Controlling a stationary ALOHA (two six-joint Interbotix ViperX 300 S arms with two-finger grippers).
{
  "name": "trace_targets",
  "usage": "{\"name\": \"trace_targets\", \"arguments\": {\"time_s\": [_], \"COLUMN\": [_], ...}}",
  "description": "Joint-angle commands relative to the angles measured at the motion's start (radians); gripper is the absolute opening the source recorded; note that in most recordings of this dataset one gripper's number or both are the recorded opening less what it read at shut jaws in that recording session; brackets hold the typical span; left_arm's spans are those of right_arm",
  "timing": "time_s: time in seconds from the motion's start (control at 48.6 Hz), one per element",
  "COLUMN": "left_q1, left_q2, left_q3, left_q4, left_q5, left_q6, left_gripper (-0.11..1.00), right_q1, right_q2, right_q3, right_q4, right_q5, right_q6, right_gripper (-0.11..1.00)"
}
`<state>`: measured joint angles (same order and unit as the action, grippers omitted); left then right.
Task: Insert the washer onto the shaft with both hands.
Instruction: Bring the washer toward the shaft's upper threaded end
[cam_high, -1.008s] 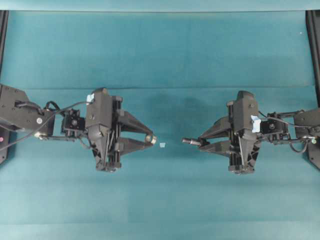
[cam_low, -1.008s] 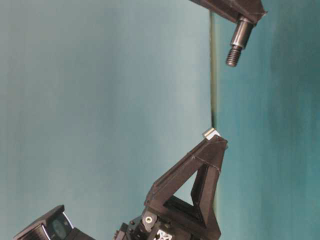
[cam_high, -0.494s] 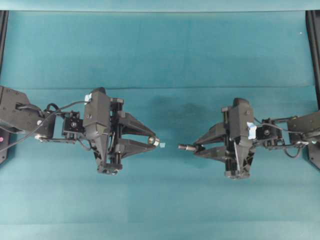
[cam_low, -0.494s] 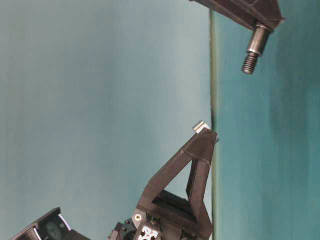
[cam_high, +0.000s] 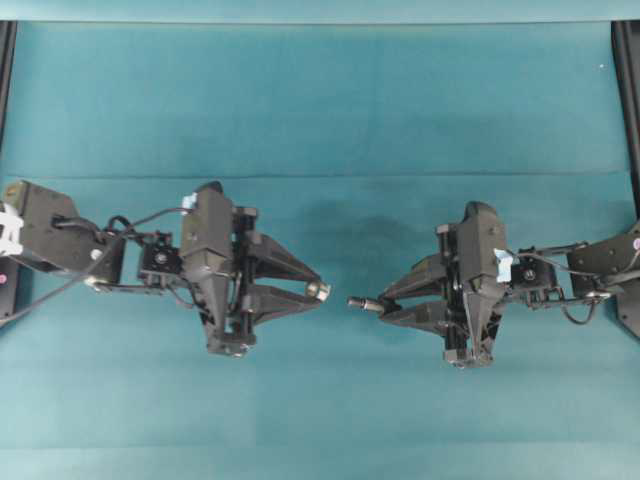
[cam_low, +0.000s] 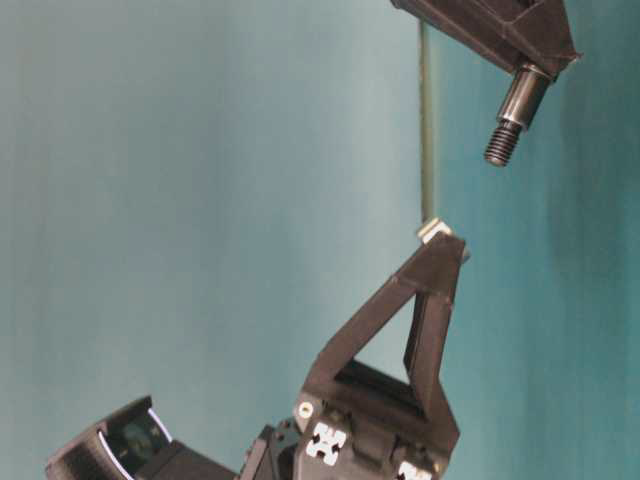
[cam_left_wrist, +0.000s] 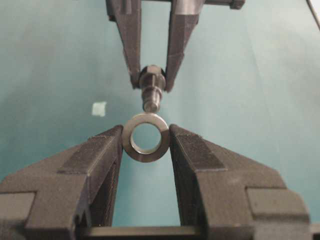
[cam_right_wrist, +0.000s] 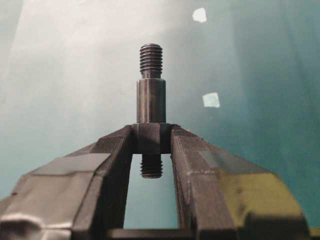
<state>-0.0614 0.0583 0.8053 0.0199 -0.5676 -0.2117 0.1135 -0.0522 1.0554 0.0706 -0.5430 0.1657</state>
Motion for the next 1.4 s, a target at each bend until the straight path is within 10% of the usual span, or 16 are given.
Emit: {"name": "trace_targets", "arguments": {"time_s": [0.0, 1.378], "left_q1": [-0.002, -0.020], "left_q2": [0.003, 0.072], "left_q3": [-0.025, -0.081], "left_q4": [0.002, 0.002], "left_q5": [-0.014, -0.009], "left_q6": [-0.003, -0.017], "left_gripper": [0.37, 0.37], "right_q1": [0.003, 0.003], "right_q2": [-0.005, 0.031], "right_q3": [-0.011, -0.043], "right_q4": [0.000, 0.002], "right_q5": [-0.014, -0.064], "right_q6": [0.011, 0.008], "right_gripper": [0.00, 0.00]}}
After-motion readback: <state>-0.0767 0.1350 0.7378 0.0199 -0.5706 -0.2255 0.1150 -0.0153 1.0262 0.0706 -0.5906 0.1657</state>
